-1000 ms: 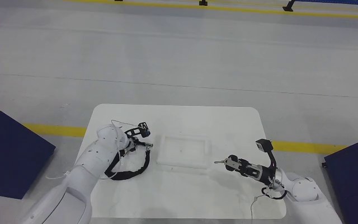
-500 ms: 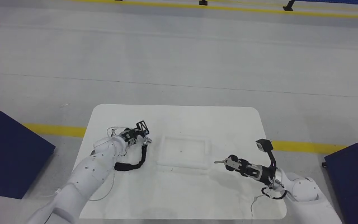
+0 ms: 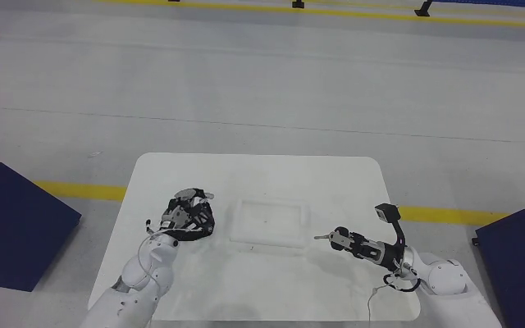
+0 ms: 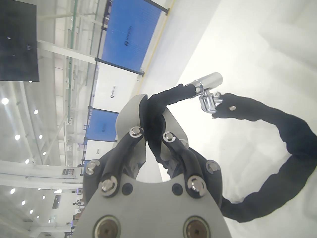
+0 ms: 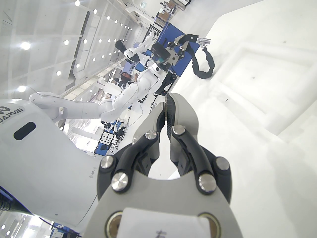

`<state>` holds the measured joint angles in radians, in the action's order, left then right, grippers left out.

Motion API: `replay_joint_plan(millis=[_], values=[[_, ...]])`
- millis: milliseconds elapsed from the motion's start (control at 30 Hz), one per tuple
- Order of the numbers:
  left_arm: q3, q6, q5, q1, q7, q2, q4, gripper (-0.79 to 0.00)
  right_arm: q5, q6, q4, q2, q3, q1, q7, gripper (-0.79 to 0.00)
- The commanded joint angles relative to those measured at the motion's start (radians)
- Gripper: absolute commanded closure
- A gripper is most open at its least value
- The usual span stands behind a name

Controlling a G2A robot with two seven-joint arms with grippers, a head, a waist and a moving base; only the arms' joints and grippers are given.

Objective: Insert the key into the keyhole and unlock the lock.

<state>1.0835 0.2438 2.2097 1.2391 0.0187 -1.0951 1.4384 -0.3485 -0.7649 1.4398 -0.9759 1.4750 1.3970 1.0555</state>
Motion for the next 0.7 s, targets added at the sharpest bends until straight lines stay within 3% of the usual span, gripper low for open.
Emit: replay_joint_plan(millis=[0,133,300,667], values=[[0.020,0.014,-0.005,0.046,0.060,0.006,0.050,0.000,0.000,0.000,0.000,0.000,0.000,0.000,0.000,0.000],[0.076,-0.028,-0.095,0.152,0.215,0.020,0.167,0.000,0.000,0.000,0.000,0.000,0.000,0.000,0.000,0.000],[0.123,-0.137,-0.299,0.253,0.327,0.027,0.264,0.000,0.000,0.000,0.000,0.000,0.000,0.000,0.000,0.000],[0.123,-0.137,-0.299,0.253,0.327,0.027,0.264,0.000,0.000,0.000,0.000,0.000,0.000,0.000,0.000,0.000]])
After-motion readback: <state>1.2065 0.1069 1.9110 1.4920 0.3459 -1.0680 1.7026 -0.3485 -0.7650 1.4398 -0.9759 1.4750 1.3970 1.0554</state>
